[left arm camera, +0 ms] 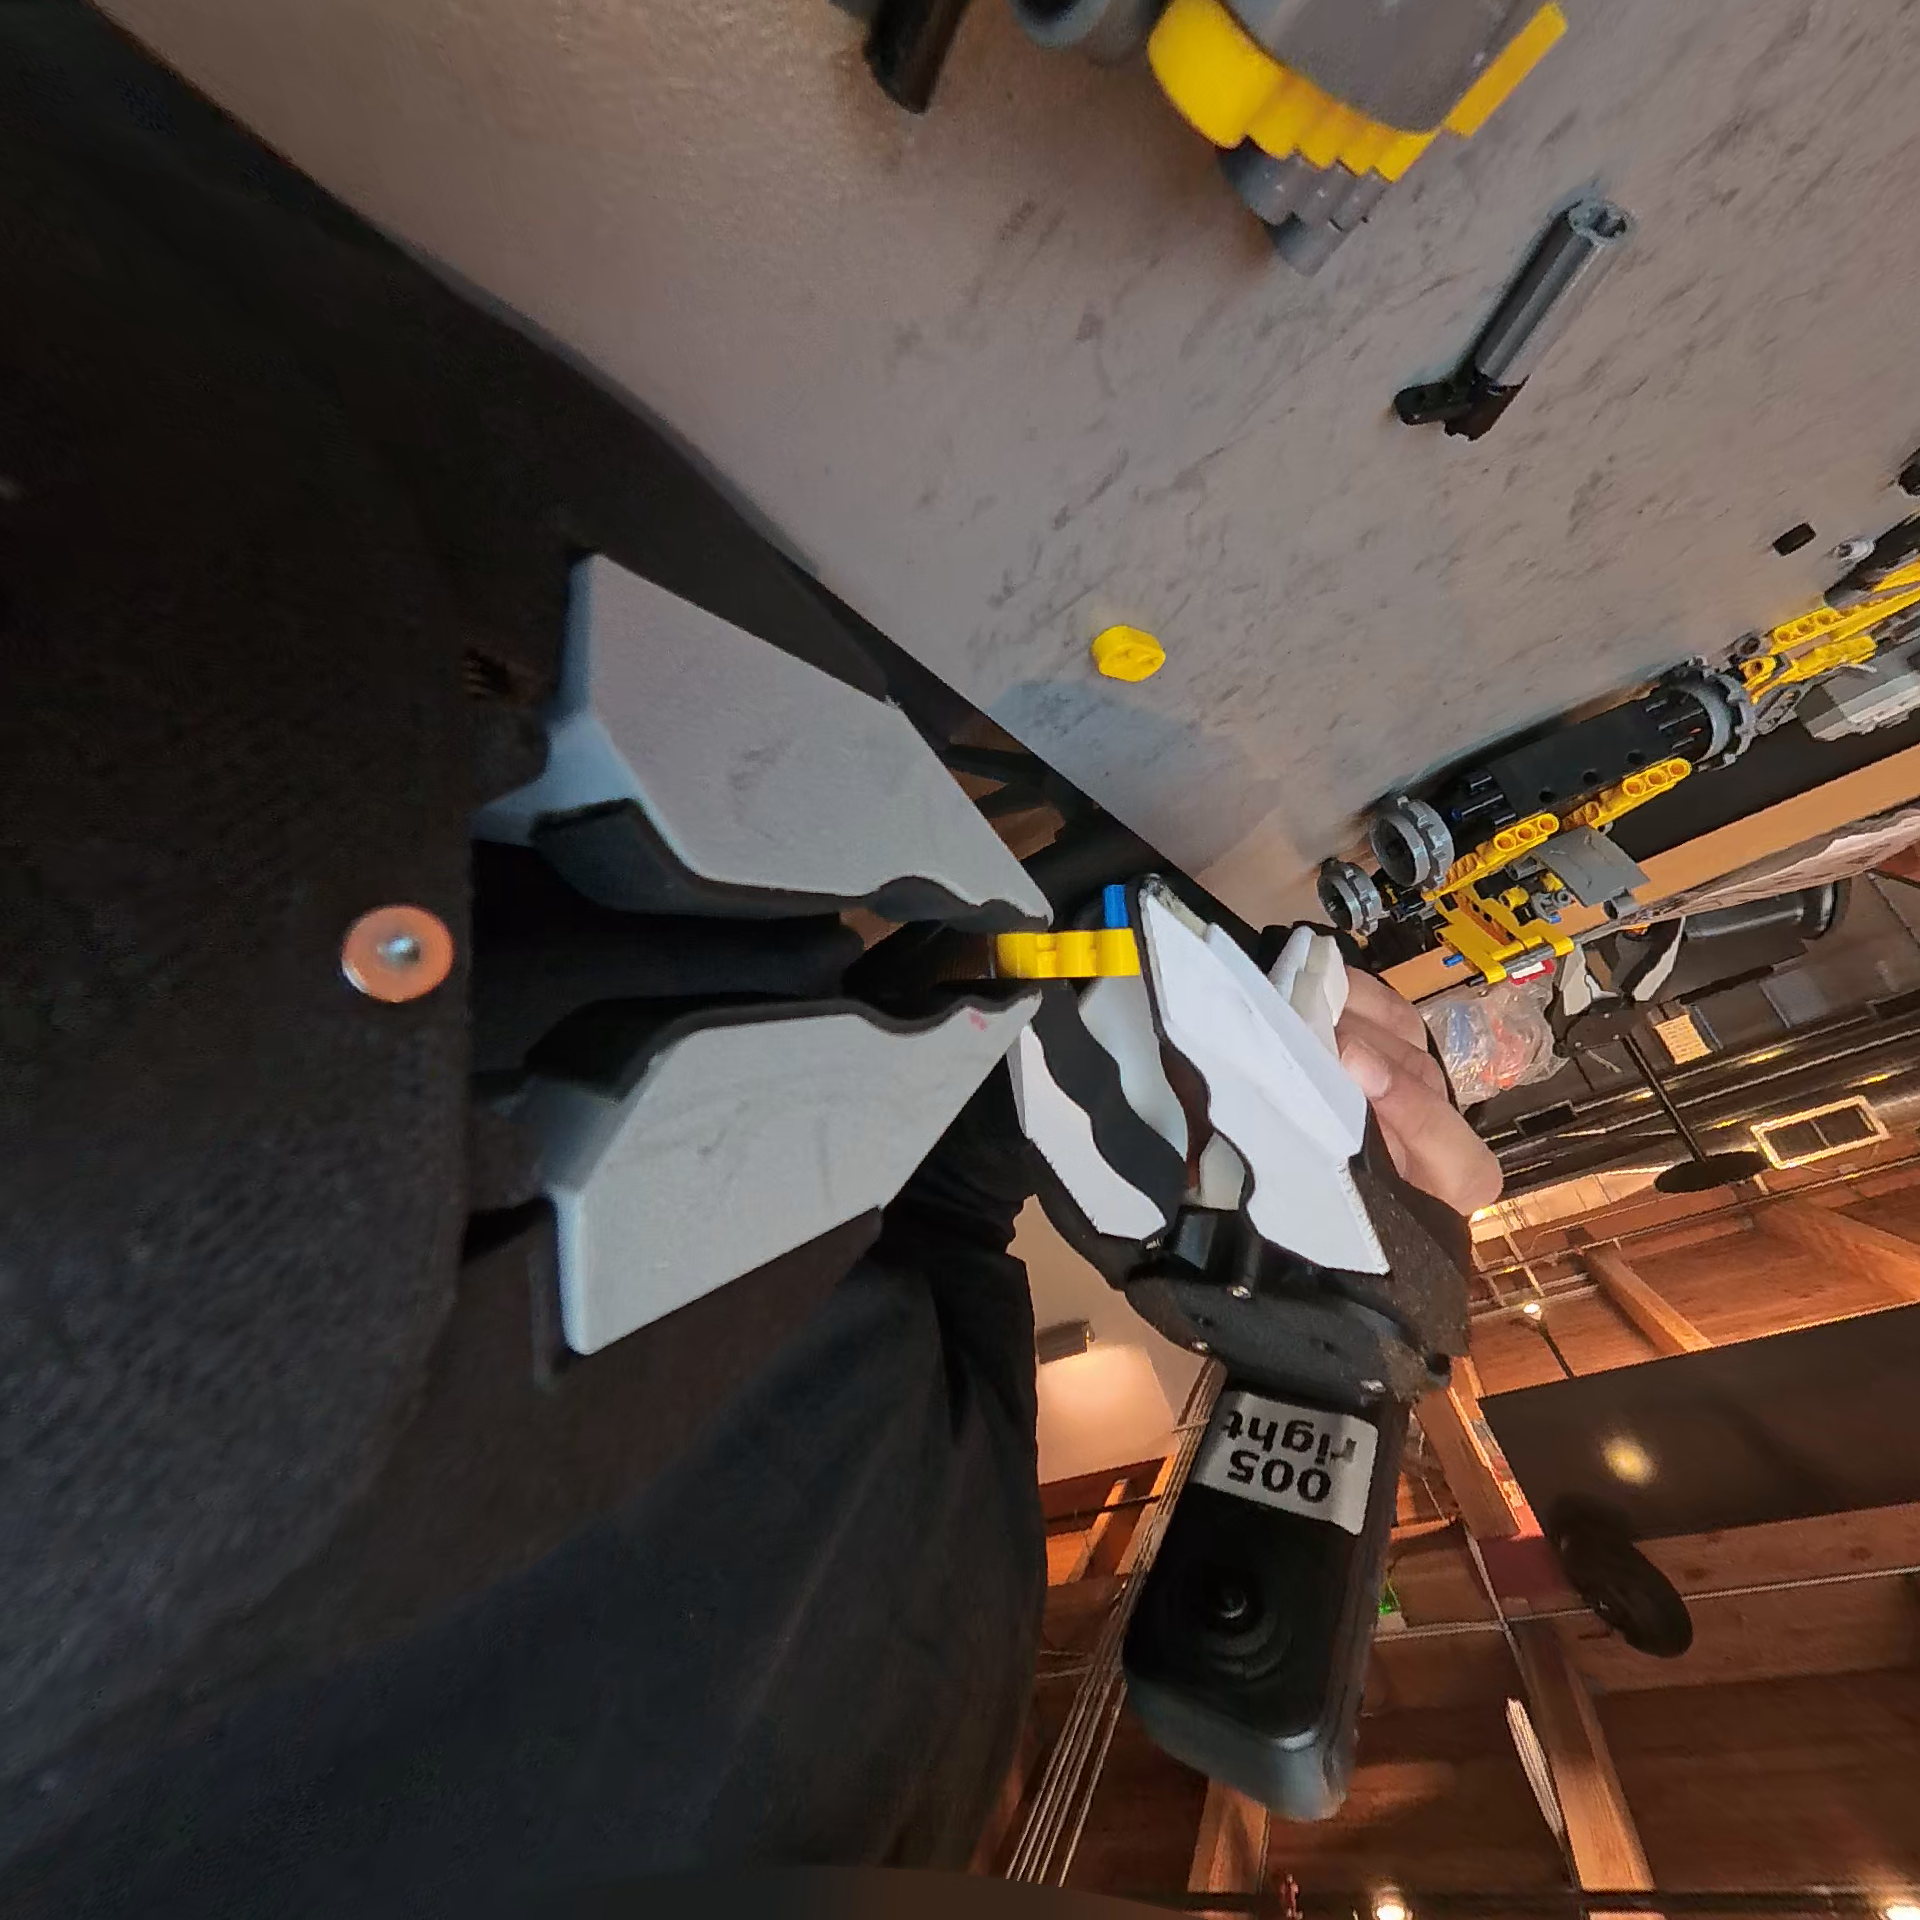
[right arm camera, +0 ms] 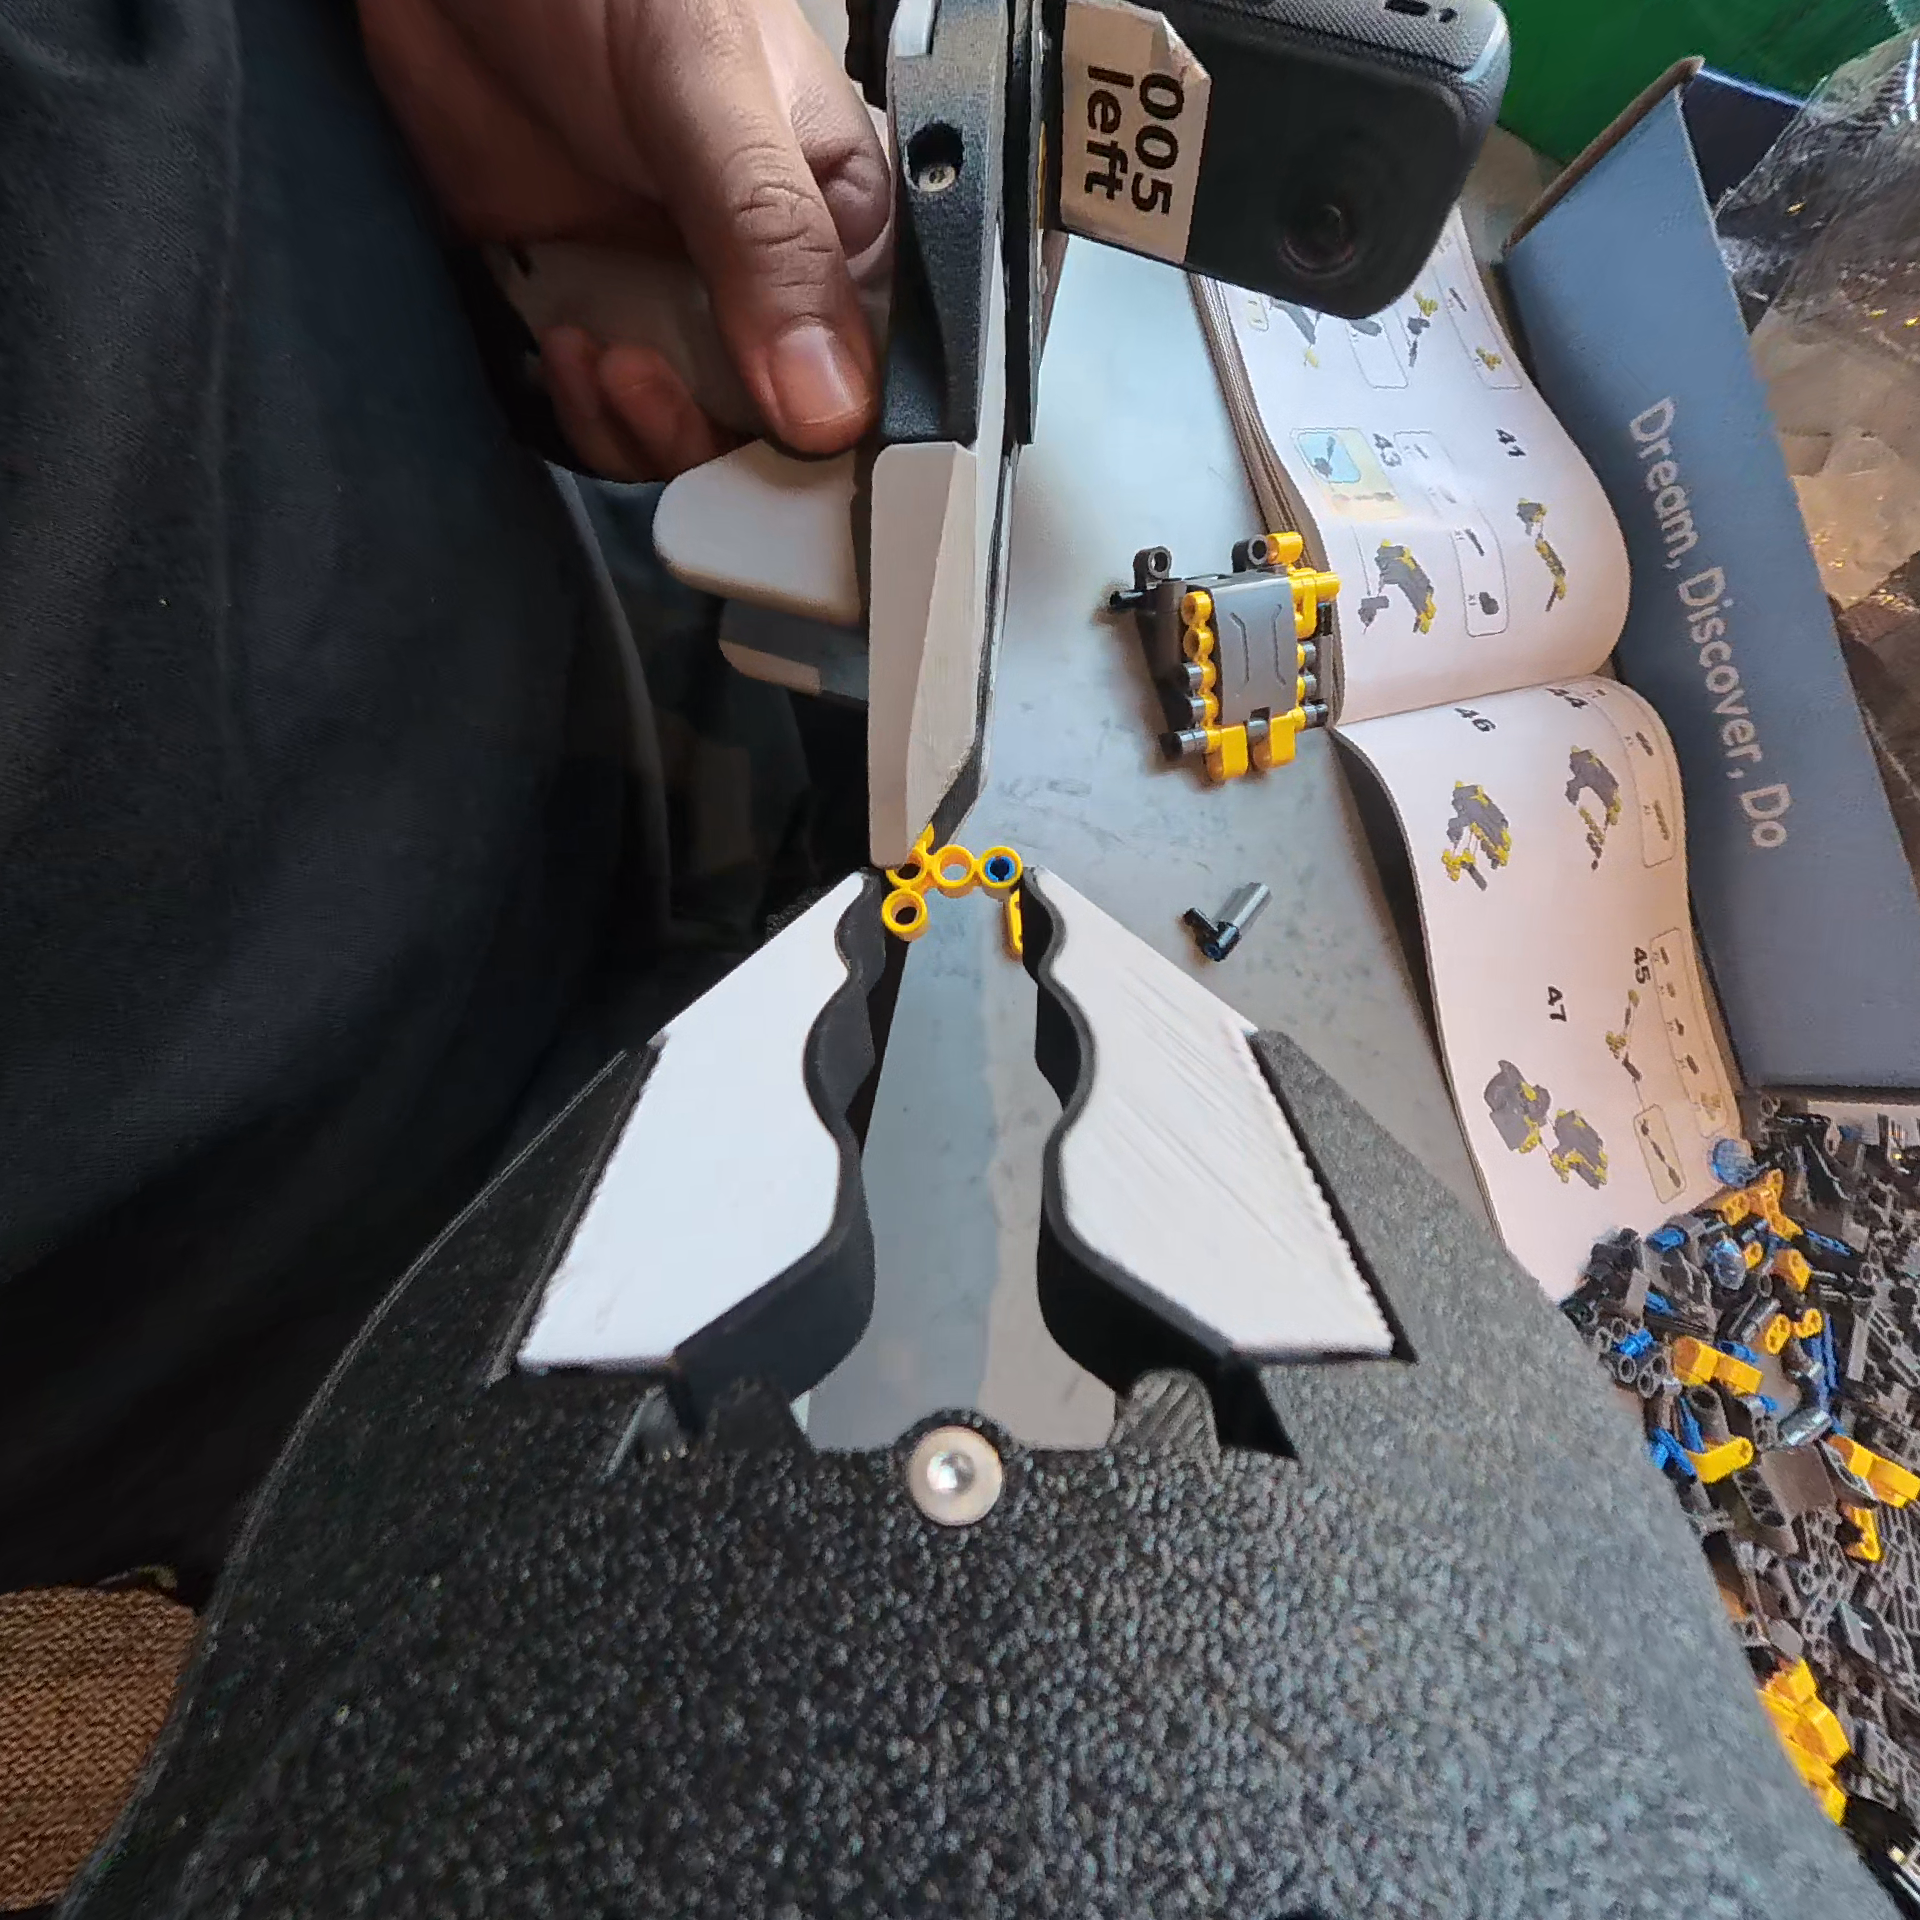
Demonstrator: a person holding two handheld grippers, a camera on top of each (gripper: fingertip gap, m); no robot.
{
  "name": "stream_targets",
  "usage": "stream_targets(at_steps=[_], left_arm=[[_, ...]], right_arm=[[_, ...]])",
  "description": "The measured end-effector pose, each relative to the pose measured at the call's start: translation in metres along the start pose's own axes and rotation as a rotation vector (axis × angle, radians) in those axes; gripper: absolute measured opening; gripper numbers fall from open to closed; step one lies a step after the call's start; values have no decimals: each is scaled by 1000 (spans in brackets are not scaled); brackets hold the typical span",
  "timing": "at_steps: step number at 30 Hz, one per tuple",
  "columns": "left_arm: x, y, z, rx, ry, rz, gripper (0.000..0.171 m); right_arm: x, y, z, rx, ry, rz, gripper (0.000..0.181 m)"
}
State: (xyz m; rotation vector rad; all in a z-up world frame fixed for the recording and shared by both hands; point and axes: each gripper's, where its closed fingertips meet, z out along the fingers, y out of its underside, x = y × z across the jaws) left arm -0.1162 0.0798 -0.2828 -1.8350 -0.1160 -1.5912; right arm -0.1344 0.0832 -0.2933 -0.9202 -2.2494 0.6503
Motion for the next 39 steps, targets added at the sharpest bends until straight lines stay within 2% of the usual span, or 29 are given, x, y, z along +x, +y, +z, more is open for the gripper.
stream_targets(at_steps=[14,18,23,26,32,39], left_arm=[[-5,-4,-2,22,-46,20,6],[-9,-6,-4,-16,-195,202,8],[-12,-13,-18,-112,-457,624,10],[-17,-10,-18,-211,-553,798,11],[-27,-4,-12,-314,-586,927,7],[-25,-8,-11,-337,-567,1050,11]], right_arm=[[3,0,1,30,-9,65,24],[4,2,3,73,-46,134,23],[10,9,1,107,-96,199,23],[12,11,3,115,-145,216,23],[9,9,11,115,-225,210,23],[7,7,13,143,-279,232,23]])
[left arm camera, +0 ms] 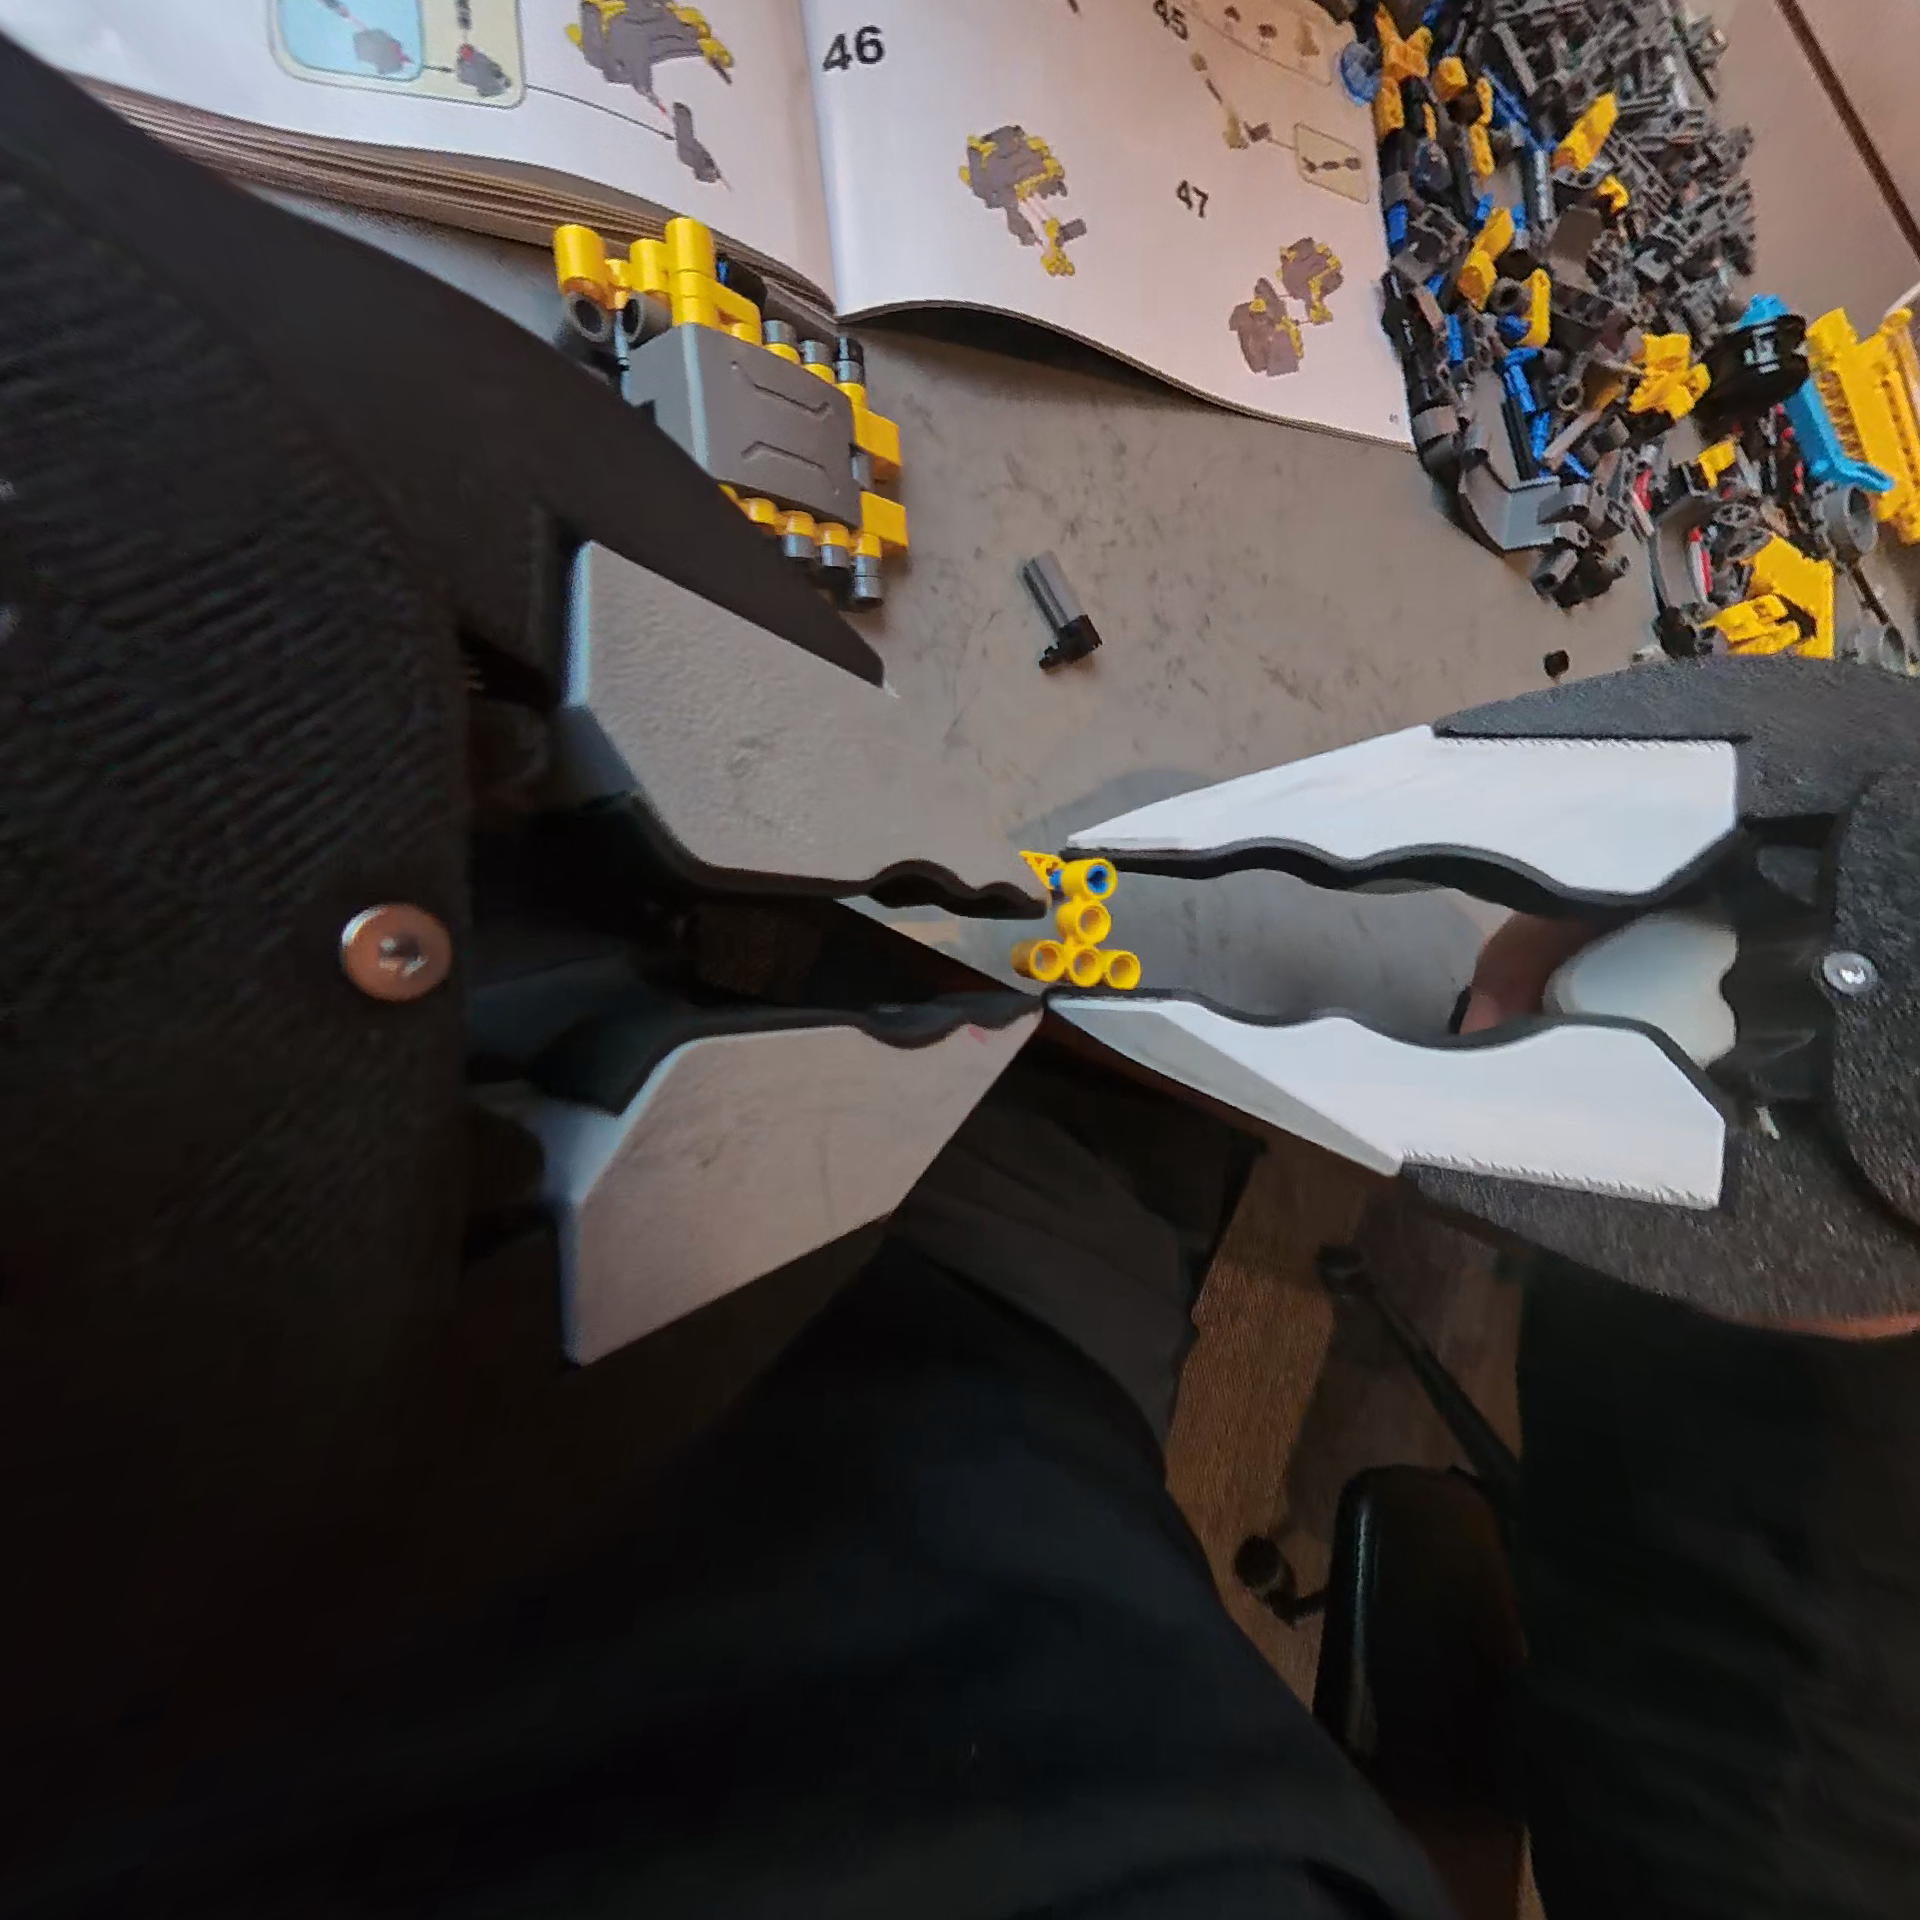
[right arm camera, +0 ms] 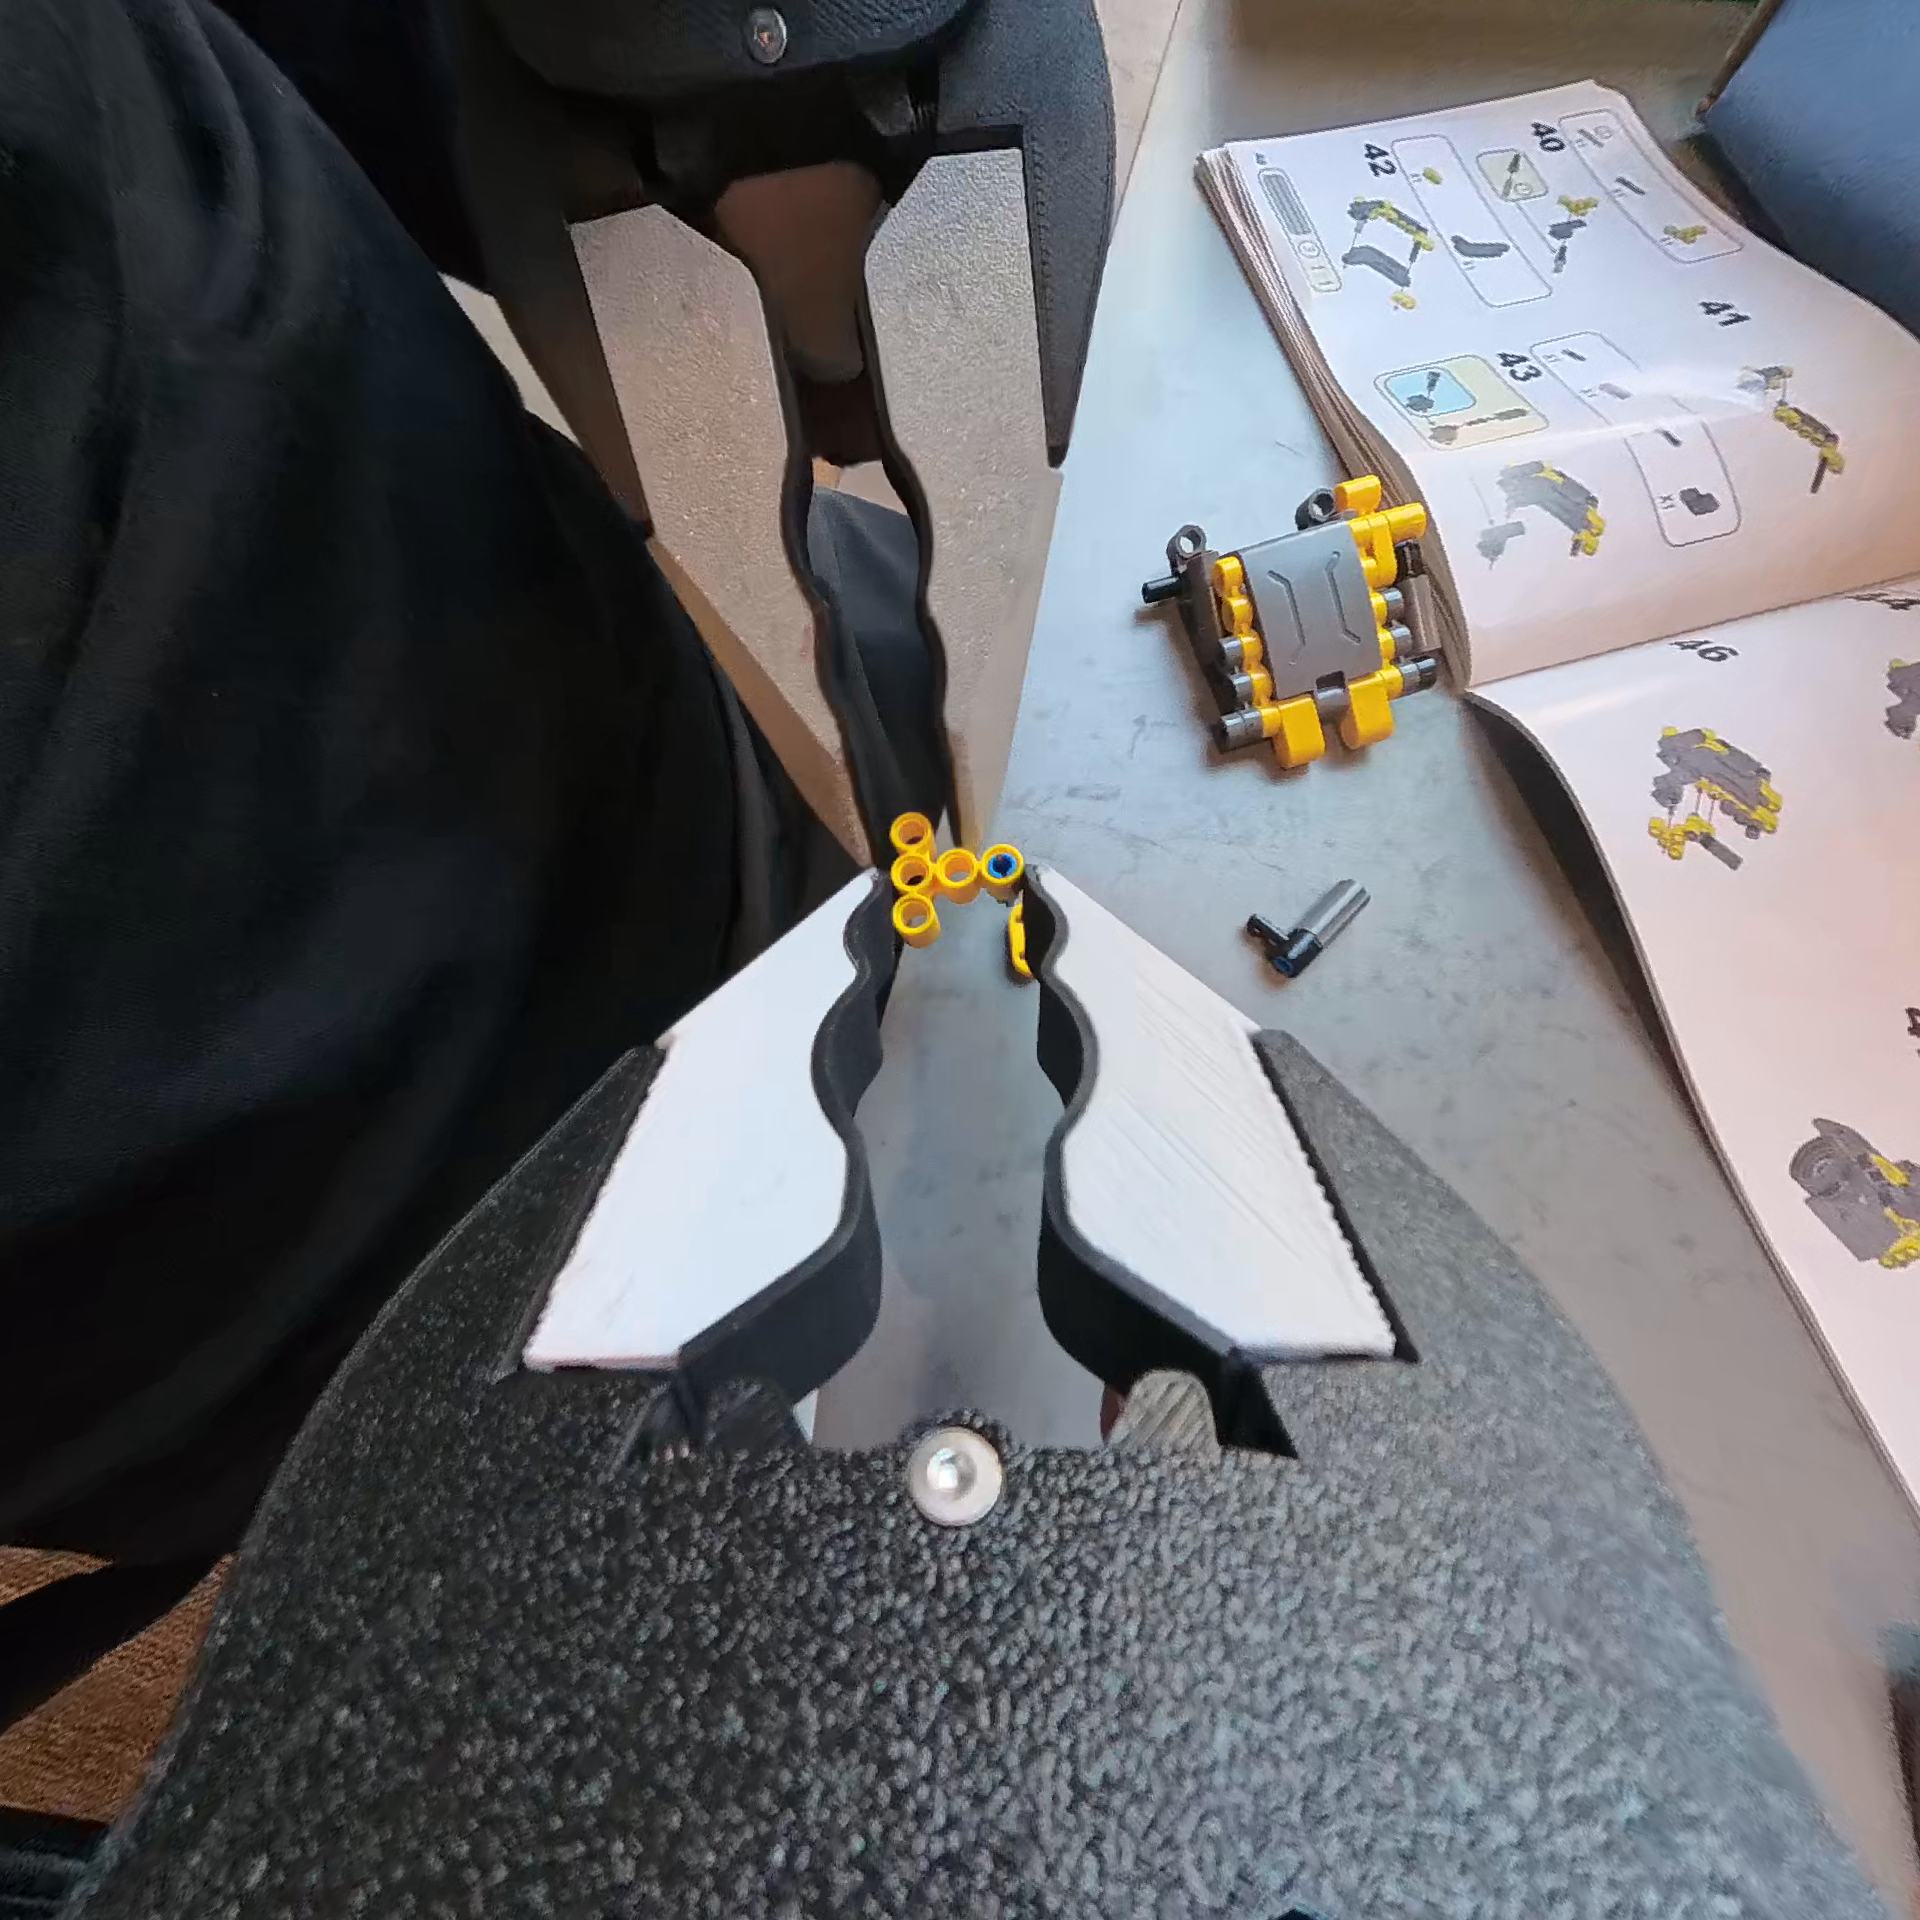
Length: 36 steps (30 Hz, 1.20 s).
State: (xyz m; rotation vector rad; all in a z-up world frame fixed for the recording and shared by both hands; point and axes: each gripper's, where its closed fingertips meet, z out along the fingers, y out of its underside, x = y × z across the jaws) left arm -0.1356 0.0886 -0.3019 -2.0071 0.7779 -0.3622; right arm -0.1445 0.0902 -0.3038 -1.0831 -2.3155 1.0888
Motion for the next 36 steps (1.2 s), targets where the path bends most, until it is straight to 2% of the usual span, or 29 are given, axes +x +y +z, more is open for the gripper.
stream_targets(at_steps=[13,22,27,36], left_arm=[[-2,3,6,-30,10,99,5],[-3,5,5,-69,5,85,5],[0,4,3,-80,46,50,5],[-1,7,3,-99,37,79,5]], right_arm=[[4,7,2,-2,9,-22,23],[7,5,1,-17,54,-83,25],[8,3,-2,-28,61,-91,32],[5,4,1,-73,38,-118,26]])
